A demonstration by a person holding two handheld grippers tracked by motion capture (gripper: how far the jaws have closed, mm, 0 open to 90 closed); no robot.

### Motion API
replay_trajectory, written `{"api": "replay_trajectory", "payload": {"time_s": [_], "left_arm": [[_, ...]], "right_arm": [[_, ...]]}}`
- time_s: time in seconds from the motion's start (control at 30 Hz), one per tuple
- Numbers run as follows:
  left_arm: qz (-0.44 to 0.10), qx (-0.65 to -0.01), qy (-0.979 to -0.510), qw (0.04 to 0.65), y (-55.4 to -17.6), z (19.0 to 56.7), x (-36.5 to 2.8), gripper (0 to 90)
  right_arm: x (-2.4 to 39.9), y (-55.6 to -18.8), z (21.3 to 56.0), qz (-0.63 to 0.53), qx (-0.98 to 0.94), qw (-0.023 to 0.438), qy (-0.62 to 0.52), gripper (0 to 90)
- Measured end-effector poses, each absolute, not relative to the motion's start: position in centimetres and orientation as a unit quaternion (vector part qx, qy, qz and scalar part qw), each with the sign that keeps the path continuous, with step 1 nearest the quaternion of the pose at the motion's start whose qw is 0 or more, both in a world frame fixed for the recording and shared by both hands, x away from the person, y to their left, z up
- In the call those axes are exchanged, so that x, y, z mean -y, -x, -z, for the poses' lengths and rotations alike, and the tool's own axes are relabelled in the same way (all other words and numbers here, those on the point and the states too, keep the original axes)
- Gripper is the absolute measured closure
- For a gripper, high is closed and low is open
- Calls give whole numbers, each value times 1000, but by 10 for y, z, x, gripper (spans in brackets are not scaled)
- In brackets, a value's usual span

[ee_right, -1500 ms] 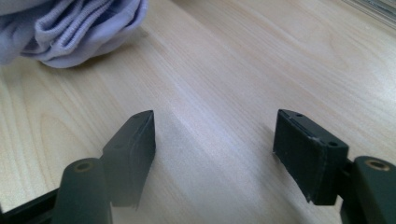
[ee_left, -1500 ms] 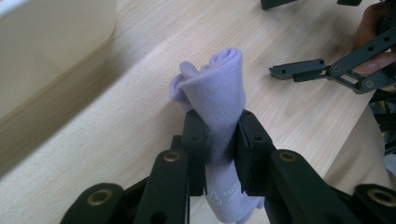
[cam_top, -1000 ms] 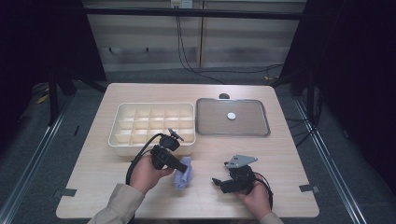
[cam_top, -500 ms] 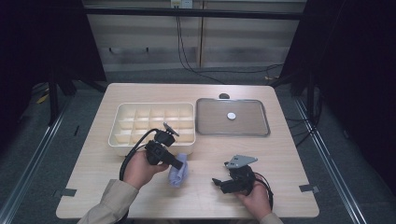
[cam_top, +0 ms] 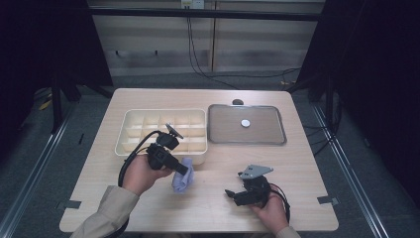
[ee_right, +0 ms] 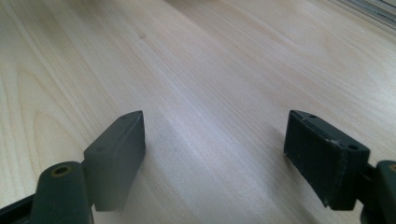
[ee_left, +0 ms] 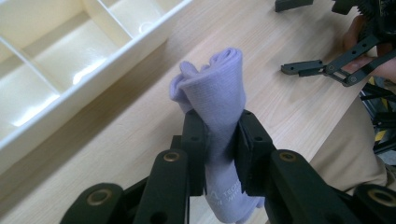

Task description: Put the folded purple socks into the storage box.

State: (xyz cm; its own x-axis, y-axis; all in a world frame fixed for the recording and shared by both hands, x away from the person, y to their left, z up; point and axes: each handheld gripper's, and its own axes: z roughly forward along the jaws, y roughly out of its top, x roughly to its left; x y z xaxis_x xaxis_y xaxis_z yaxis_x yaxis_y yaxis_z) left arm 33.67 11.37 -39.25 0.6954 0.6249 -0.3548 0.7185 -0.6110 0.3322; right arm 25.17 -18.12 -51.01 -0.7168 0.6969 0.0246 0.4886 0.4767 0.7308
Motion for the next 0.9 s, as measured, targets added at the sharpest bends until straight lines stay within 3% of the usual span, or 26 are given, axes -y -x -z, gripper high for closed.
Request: {"api": "replay_trajectory", "payload": {"time_s": [0.9], "left_arm": [[89, -393, -887, 225, -352, 353, -149, 755]], "right_arm": [[181, -252, 510, -374, -847, 139, -350, 203]]}}
